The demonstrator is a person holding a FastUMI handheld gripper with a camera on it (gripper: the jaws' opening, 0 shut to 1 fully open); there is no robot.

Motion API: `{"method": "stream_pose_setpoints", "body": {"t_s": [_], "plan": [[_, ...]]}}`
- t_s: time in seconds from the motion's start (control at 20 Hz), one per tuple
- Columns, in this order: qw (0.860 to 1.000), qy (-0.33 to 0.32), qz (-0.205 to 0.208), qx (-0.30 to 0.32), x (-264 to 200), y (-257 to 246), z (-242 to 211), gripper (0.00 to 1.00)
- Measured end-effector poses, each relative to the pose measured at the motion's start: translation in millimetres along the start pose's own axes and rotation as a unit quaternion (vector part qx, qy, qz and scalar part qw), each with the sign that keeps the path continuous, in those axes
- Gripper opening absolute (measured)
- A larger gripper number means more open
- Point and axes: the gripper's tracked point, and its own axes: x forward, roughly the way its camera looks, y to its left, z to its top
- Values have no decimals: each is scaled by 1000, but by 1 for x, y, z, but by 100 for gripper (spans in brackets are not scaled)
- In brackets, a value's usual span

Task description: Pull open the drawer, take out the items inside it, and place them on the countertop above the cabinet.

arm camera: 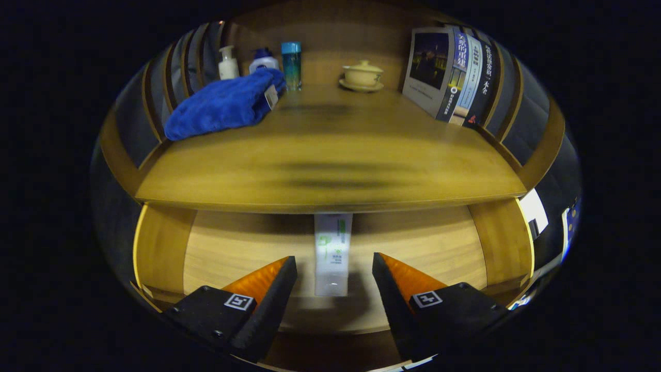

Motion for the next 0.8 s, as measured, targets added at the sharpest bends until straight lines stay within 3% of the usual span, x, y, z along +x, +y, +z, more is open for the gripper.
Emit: {"method": "stream_pose_setpoints", "body": {"t_s": [0.35,0.5,0.8], "plan": [[997,81,11,-3,18,12,-17,84],[995,97,5,-4,23,14,-23,61],[995,99,-6,12,15,12,-22,50]]}}
